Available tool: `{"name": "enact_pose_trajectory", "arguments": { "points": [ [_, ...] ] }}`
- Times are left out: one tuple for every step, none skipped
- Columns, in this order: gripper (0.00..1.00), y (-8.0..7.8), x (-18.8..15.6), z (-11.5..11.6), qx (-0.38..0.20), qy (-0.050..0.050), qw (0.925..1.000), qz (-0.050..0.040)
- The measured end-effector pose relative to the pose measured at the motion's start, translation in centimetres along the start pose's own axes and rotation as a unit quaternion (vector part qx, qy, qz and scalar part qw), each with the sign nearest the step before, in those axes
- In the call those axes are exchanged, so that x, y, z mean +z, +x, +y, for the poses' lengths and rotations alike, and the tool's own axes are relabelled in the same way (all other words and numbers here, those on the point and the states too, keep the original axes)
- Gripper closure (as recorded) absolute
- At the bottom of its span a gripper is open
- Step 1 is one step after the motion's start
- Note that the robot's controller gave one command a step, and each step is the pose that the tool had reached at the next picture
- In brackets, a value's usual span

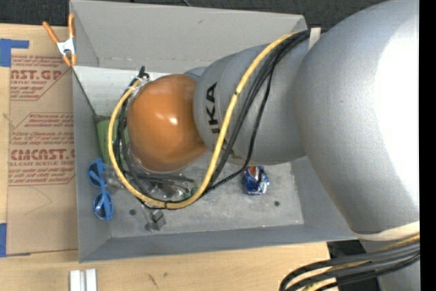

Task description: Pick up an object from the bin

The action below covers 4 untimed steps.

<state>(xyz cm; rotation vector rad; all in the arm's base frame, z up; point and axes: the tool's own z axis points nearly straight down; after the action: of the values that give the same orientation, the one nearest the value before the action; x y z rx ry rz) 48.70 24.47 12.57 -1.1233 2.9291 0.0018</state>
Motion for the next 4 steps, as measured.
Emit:
{"name": "enact_pose_trajectory", "arguments": {
  "points": [
    [0.00, -1.4, 5.7, -1.3, 0.035, 0.001, 0.9994, 0.0048],
    [0.00, -2.4, -2.8, -2.9, -0.341, 0.000, 0.9402, -0.0007],
    [0.00, -0.8, 4.5, -1.3, -0.435, -0.004, 0.9004, 0.0019],
    [1.00, -0.9, 4.4, -1.3, -0.435, -0.003, 0.9006, 0.0004]
  ]
}}
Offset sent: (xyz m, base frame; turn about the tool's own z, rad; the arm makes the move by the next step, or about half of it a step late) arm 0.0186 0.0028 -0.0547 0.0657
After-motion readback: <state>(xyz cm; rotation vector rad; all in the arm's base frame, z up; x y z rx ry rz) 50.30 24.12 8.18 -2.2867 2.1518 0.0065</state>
